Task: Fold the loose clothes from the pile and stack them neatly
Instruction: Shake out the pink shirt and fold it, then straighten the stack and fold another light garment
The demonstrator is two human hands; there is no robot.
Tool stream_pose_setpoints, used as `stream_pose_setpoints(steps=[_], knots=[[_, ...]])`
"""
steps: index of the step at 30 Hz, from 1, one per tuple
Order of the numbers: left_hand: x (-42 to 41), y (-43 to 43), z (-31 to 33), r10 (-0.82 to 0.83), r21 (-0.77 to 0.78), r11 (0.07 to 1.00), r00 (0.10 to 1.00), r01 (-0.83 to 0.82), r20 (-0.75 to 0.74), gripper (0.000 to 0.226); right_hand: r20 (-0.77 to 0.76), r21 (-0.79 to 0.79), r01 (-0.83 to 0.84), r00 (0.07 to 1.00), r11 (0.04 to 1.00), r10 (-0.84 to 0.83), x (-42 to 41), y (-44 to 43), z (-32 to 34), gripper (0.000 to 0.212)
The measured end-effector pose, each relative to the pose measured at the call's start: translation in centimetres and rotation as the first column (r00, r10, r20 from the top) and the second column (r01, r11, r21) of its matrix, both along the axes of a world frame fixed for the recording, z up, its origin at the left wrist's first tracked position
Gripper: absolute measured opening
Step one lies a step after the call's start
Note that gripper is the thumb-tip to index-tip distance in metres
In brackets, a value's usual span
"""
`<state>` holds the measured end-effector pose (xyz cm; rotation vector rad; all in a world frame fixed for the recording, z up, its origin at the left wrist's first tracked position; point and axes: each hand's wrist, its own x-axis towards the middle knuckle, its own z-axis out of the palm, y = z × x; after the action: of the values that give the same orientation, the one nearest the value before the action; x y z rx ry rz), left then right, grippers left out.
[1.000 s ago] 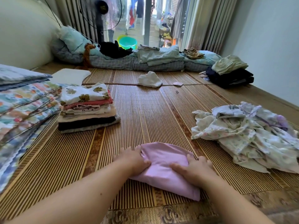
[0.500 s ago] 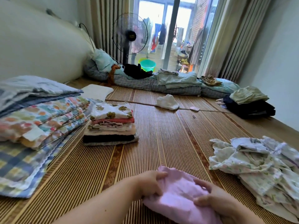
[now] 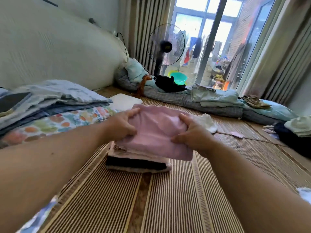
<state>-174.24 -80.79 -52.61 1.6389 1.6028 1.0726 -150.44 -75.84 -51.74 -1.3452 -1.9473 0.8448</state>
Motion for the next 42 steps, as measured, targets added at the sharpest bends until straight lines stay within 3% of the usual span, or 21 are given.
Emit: stream_pose_setpoints(steps=[4,8,12,15,17,20,23,28,32,35,40,42], knots=[[-4.3,4.6,-0.6,0.107,0.015,0.994,0.990,-0.106,-0.093,0.087,0.024,0.093,-0.010,1.000,0.996,0.008,-4.9,6.6,-0.7,0.091],[-5.8,8.6,-3.1,0.081,-0.073,0.993,0.984,-0.094,-0.158,0.088,0.179,0.142,0.033,0.982,0.989,-0.059,-6.7,11.3,-3.4,0.070],[-6.0,11.1,-4.9,0.054,-0.203,0.973,0.958,-0.114,-0.281,0.068,0.359,0.093,-0.047,0.933,0.995,0.010,-6.7,13.4,-5.7,0.048],[-5.2,11.2,-5.6,0.012,-0.329,0.926,0.884,-0.187,-0.468,0.057,0.563,0.132,-0.076,0.826,0.988,-0.012,-6.1,13.5,-6.7,0.053],[-4.8,10.8,-5.4,0.070,-0.341,0.893,0.839,-0.293,-0.539,0.061,0.592,0.177,-0.031,0.802,0.984,-0.081,-5.8,12.8,-6.8,0.061],[-3.8,9.3,-4.1,0.169,-0.215,0.912,0.796,-0.350,-0.581,0.075,0.594,0.305,0.023,0.776,0.952,-0.210,-5.0,10.3,-5.6,0.071],[0.2,7.5,-2.7,0.163,-0.007,0.977,0.770,-0.213,-0.617,0.085,0.563,0.409,0.002,0.786,0.912,-0.255,-2.8,7.2,-4.0,0.073],[12.6,2.6,-3.4,-0.040,0.125,0.976,0.708,0.179,-0.705,0.082,0.533,0.431,0.079,0.781,0.899,-0.324,5.4,-0.4,-3.1,0.072],[22.9,-1.8,-5.0,-0.155,0.147,0.927,0.709,0.345,-0.688,0.081,0.487,0.374,0.250,0.767,0.893,-0.419,14.3,-7.6,-5.0,0.073],[30.3,-5.0,-6.5,-0.241,0.126,0.890,0.686,0.438,-0.686,0.078,0.475,0.330,0.415,0.704,0.848,-0.529,21.6,-13.0,-6.9,0.071],[39.6,-8.1,-8.8,-0.337,0.027,0.832,0.543,0.554,-0.769,0.076,0.412,0.252,0.639,0.609,0.727,-0.678,30.8,-20.6,-11.1,0.070],[43.0,-8.2,-9.2,-0.356,-0.018,0.813,0.472,0.582,-0.806,0.079,0.454,0.223,0.673,0.569,0.706,-0.685,34.0,-22.3,-12.2,0.070]])
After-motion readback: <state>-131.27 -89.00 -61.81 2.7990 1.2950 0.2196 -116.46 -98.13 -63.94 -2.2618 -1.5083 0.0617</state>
